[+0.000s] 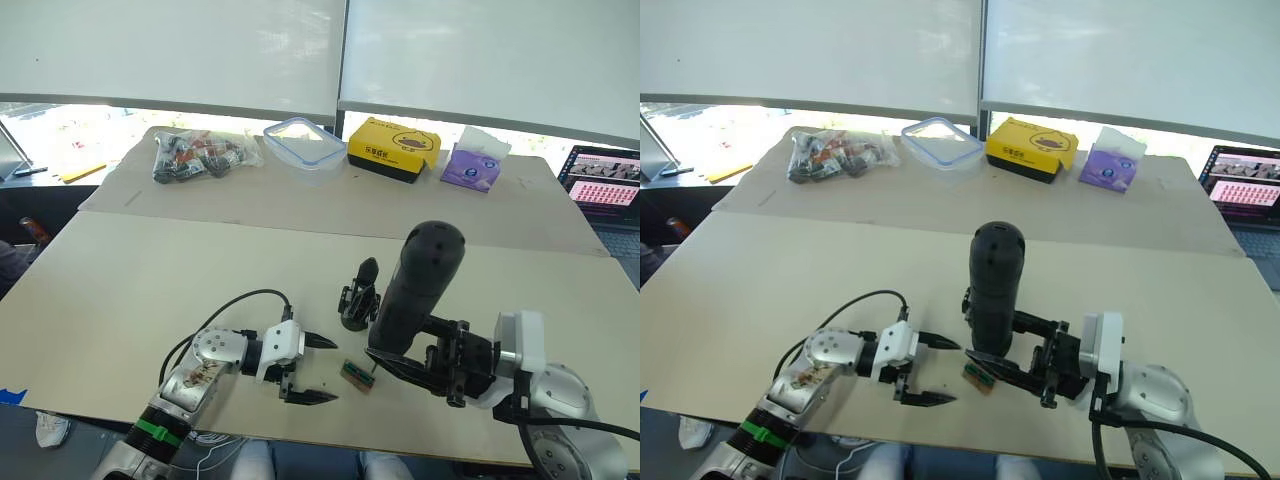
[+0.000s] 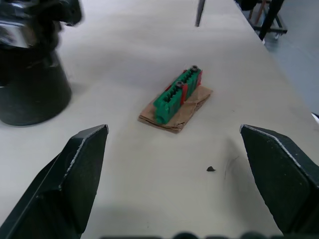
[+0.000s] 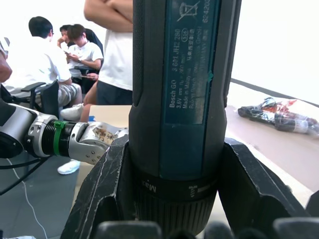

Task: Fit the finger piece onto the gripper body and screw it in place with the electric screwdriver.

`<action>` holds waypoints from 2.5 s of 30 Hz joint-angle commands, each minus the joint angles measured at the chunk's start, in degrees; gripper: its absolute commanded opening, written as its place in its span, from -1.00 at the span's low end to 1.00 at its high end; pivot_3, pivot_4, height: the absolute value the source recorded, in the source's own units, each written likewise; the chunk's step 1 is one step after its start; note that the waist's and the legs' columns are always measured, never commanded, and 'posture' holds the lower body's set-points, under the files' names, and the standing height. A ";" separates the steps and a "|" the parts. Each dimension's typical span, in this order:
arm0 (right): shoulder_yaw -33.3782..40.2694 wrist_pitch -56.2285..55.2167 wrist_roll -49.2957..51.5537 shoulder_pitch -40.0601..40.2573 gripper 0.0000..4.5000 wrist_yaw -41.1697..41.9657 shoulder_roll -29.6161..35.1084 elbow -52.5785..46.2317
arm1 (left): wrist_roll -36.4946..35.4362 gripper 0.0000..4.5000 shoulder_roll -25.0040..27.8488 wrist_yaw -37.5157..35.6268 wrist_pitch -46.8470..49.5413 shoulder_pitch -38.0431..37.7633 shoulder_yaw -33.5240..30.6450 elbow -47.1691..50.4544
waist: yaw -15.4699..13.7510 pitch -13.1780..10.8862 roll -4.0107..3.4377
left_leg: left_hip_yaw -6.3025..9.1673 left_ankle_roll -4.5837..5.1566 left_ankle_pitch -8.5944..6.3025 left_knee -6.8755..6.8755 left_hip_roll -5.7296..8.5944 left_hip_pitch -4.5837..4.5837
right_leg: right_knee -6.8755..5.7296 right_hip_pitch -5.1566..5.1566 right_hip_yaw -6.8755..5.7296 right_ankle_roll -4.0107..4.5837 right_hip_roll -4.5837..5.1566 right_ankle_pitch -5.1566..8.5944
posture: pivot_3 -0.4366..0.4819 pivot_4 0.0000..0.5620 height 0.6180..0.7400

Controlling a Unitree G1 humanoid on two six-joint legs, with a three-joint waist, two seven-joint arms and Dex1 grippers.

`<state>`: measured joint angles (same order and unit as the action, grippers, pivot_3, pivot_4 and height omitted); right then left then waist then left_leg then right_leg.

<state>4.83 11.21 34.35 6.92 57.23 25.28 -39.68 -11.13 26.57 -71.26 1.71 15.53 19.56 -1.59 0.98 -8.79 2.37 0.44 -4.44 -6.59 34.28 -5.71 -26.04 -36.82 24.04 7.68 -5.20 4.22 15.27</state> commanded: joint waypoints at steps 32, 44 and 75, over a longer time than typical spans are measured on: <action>-2.71 -7.34 -1.39 0.51 -0.14 -0.19 2.34 1.89 | 2.18 1.00 -0.46 1.64 0.13 0.94 1.75 -1.01 | -0.10 0.03 -0.04 | 0.00 0.00 0.00 0.04 0.00 0.09 | -0.02 -0.11 0.00 -0.01 0.00 0.00 | -0.05 -0.47 1.00; -3.57 -8.60 -2.18 0.81 -0.14 -0.17 2.75 2.59 | 2.37 1.00 -0.24 1.26 -0.14 0.63 2.09 -1.17 | -0.11 0.04 -0.06 | 0.00 -0.01 0.00 0.04 0.00 0.10 | -0.02 -0.12 0.00 -0.01 0.00 0.00 | -0.05 -0.47 1.00; -4.34 -7.90 -2.18 -1.29 -0.14 -0.20 3.55 4.41 | 2.27 1.00 -0.09 2.20 1.57 -0.79 2.75 0.62 | -0.03 0.05 -0.08 | 0.00 -0.03 -0.02 -0.02 0.01 0.74 | 0.08 -0.80 0.00 -0.02 0.04 0.19 | -0.05 -0.47 1.00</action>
<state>0.28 5.23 31.56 6.73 57.13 28.58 -33.61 -9.13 26.47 -68.87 2.76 15.63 21.07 -1.15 0.95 -8.74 2.29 0.45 -4.47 -6.62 34.25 -5.70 -25.30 -36.74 23.24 7.68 -5.21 4.25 15.45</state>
